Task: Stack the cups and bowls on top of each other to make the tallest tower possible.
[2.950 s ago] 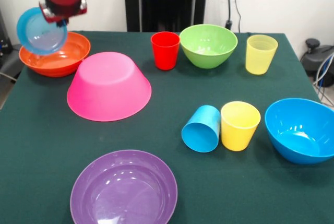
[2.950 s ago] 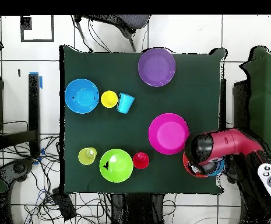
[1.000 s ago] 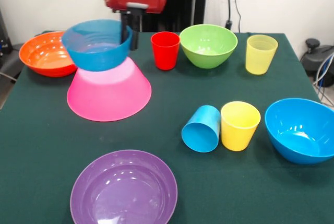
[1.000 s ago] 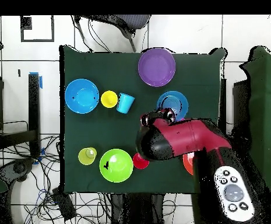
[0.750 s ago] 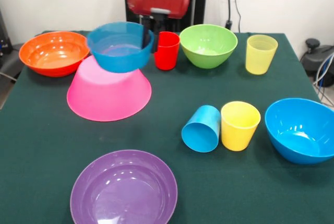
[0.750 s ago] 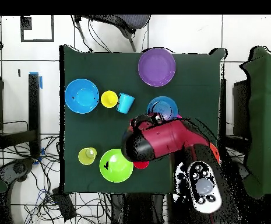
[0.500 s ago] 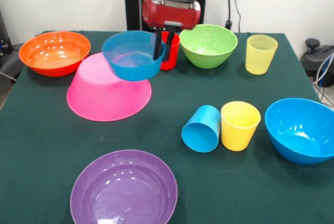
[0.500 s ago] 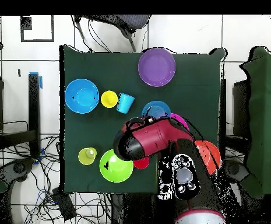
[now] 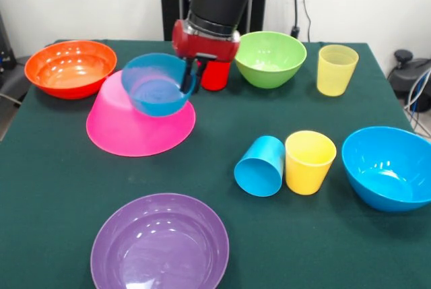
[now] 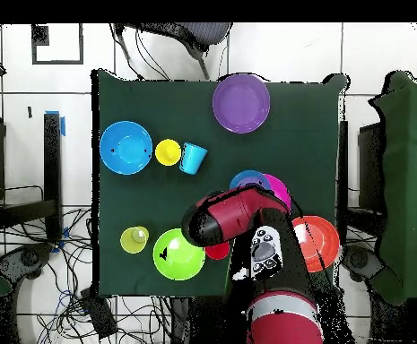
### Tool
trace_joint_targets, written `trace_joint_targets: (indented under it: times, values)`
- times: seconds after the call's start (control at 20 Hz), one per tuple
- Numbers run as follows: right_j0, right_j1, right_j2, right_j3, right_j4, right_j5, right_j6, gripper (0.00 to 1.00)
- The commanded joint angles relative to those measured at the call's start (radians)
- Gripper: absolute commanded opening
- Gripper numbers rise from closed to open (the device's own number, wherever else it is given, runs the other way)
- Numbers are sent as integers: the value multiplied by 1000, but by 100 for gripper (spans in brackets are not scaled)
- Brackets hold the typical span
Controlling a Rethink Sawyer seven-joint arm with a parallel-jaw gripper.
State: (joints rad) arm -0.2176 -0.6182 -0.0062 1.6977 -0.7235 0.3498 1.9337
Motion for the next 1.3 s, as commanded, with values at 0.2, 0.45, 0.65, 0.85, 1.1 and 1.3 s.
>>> trace_joint_targets:
  times: [0.2,0.45,0.65,0.85,1.1,1.3]
  values:
    - [-3,-10,-57,-18,-28,-41,86,0]
    - [-30,-4,-35,-7,7,-29,65,0]
    - [-26,28,-42,-5,-7,-84,89,0]
    - [-33,42,-34,4,-1,-125,98,0]
    - [-61,36,-12,41,16,-188,101,0]
    - [-90,29,19,67,29,-199,81,0]
